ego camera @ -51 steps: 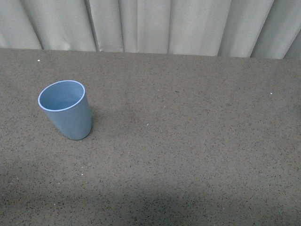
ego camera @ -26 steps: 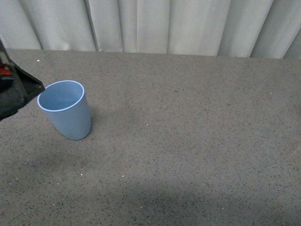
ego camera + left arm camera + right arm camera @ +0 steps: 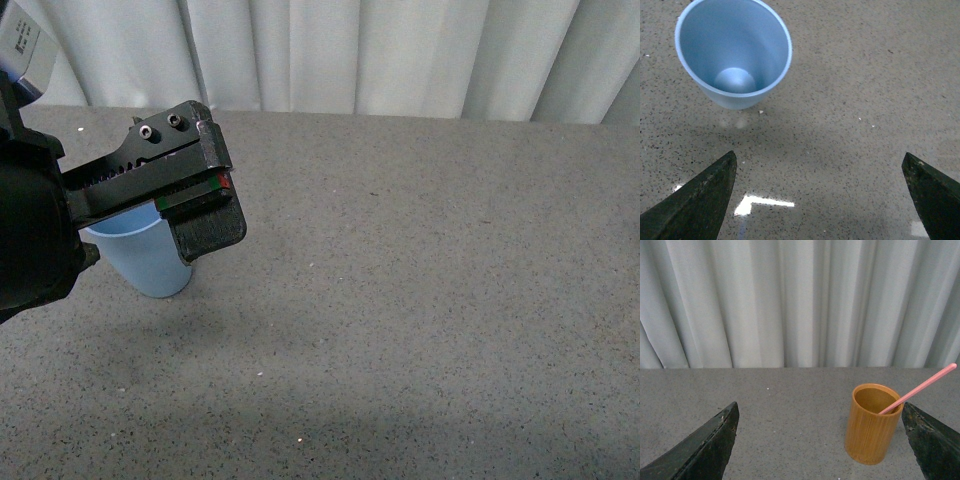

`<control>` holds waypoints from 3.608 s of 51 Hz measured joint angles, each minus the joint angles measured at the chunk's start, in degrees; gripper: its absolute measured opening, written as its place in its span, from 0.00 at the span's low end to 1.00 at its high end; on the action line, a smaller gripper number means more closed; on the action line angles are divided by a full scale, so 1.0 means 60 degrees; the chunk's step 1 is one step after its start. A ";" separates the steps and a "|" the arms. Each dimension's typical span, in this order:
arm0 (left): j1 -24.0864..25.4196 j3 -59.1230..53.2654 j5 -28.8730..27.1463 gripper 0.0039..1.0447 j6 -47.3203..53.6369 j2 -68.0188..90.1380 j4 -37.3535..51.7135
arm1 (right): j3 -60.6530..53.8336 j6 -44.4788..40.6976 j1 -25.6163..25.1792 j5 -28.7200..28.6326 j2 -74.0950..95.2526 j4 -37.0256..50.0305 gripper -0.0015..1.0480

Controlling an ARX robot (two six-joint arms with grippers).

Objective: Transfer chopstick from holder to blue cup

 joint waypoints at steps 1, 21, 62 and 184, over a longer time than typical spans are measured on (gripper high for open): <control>0.0040 0.0025 -0.0015 0.94 -0.0036 0.0069 0.0000 | 0.0000 0.0000 0.0000 0.0000 0.0000 0.0000 0.91; 0.0805 0.0408 -0.0393 0.94 -0.0106 0.0947 -0.0386 | 0.0000 0.0000 0.0000 -0.0004 0.0000 0.0000 0.91; 0.1825 0.0787 -0.0211 0.94 -0.0178 0.1770 -0.0408 | 0.0000 0.0000 0.0000 0.0000 0.0000 0.0000 0.91; 0.0903 0.1796 0.0266 0.03 -0.0820 0.2550 -0.0597 | 0.0000 0.0000 0.0000 -0.0004 0.0000 0.0000 0.91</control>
